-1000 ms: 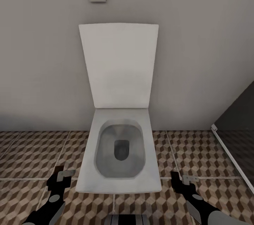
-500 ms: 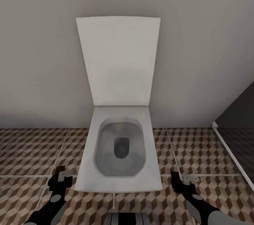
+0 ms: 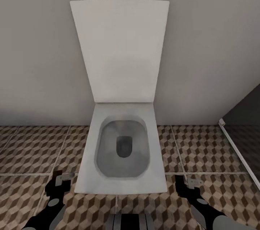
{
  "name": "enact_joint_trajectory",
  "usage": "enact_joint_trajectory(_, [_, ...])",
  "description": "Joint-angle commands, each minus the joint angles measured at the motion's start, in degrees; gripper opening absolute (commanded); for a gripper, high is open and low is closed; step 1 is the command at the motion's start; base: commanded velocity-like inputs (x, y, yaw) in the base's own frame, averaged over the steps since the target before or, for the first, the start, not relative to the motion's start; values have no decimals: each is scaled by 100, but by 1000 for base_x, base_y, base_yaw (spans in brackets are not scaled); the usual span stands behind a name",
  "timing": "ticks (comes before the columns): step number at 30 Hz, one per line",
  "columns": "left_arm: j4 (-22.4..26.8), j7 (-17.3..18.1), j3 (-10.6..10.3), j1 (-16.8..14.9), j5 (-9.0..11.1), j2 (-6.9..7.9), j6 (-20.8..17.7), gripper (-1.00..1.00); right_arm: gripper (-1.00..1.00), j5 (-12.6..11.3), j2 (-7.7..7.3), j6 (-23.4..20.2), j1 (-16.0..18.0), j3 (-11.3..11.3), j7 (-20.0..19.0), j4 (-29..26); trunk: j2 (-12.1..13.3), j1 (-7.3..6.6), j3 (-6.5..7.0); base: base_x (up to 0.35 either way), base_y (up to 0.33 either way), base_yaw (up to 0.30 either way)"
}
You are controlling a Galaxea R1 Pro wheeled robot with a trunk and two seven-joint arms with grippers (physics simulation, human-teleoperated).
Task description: Take the four mousetraps from the cabinet in the bathroom and place them on the bathroom floor. Make sure all four end up on the same floor surface, and ensure that at least two of them are either under or directly next to the same bathroom sink.
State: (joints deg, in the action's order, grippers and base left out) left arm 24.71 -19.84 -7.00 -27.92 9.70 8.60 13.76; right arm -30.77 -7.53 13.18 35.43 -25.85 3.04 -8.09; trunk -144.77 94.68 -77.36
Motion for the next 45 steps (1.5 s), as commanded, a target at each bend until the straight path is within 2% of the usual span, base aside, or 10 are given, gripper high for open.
enact_joint_trajectory(1, [-2, -45, -49, -3, 40, 1, 15, -100, -100, -43, -6, 13, 1, -48, 32, -11, -2, -1, -4, 0, 0, 0])
enact_joint_trajectory(3, [-2, -42, -50, -3, 40, -12, 14, -100, -100, -43, -42, 18, 0, -45, 35, -39, -2, -1, -4, 0, 0, 0])
enact_joint_trajectory(8, [3, -31, -55, -3, 48, -7, 6, -100, -100, -51, -280, 22, -1, -36, 39, -404, -2, -1, -4, 0, 0, 0])
enact_joint_trajectory(11, [7, 38, -56, -12, 49, 1, -7, -100, -100, -50, -318, 19, 2, -32, 39, -525, -2, -1, -4, 0, 0, 0])
enact_joint_trajectory(16, [119, 363, -55, -113, 44, -8, -116, -100, -100, -45, -334, 18, 7, -34, 39, -685, -2, -1, -4, 0, 0, 0])
enact_joint_trajectory(18, [191, 469, -51, -175, 42, -3, -394, -100, -100, -45, -336, 18, 7, -34, 39, -716, -2, -1, -4, 0, 0, 0])
enact_joint_trajectory(21, [234, 505, -48, -207, 41, -11, -696, -100, -100, -45, -337, 18, 8, -34, 39, -731, -2, -1, -4, 0, 0, 0])
enact_joint_trajectory(24, [314, 494, -47, -224, 41, -10, -794, -100, -100, -44, -337, 17, 8, -34, 39, -735, -2, -1, -4, 0, 0, 0])
enact_joint_trajectory(36, [377, 481, -38, -232, 30, 11, -734, -100, -100, -43, -329, 17, 8, -34, 40, -738, -2, -1, -4, 0, 0, 0])
enact_joint_trajectory(45, [342, 481, -38, -232, 19, 13, -735, -100, -100, -43, -328, 17, 8, -34, 41, -738, -14, 22, -204, 0, 0, 0])
